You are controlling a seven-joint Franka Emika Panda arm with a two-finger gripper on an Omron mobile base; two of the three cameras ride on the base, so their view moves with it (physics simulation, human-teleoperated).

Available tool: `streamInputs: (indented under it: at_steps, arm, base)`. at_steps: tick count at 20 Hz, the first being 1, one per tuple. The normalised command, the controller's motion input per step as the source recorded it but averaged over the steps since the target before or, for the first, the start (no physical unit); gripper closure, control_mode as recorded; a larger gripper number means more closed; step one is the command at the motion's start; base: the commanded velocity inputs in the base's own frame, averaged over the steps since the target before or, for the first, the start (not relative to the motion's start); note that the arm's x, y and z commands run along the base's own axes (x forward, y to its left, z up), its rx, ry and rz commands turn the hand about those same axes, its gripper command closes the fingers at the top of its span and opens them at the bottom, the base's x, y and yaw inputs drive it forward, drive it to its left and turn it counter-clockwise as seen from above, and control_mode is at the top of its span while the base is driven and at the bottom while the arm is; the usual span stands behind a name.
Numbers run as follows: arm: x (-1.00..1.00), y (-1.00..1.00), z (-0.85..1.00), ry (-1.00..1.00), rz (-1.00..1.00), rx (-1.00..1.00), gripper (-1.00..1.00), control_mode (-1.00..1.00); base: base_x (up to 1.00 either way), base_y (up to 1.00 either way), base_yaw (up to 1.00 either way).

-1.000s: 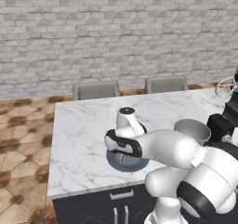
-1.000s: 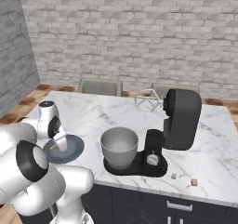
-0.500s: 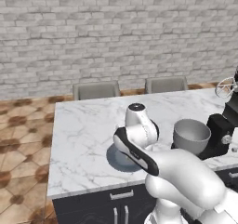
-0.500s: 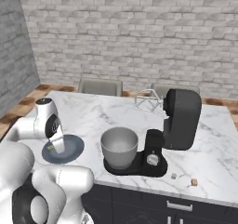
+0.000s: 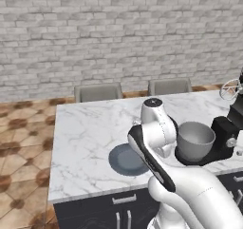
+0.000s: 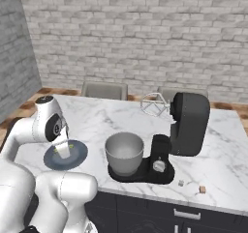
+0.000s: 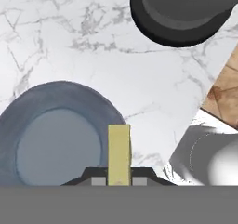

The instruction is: Add butter and sugar cubes to the stand mixer bowl and then turn on the stand mixer to begin making frosting.

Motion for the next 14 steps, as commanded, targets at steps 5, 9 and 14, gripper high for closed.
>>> streamInputs:
  at_steps: [5, 9, 14]
  arm:
    - [-0.13, -0.43, 0.63, 0.0, -0.13, -0.08, 1.0, -1.0]
    - [-0.15, -0.41, 0.62, 0.0, -0.14, -0.07, 1.0, -1.0]
    - [-0.13, -0.32, 0.66, 0.0, -0.13, -0.07, 1.0, -1.0]
  base:
    - [0.0, 0.0, 0.0]
    - [0.0, 0.0, 0.0]
    - [0.0, 0.0, 0.0]
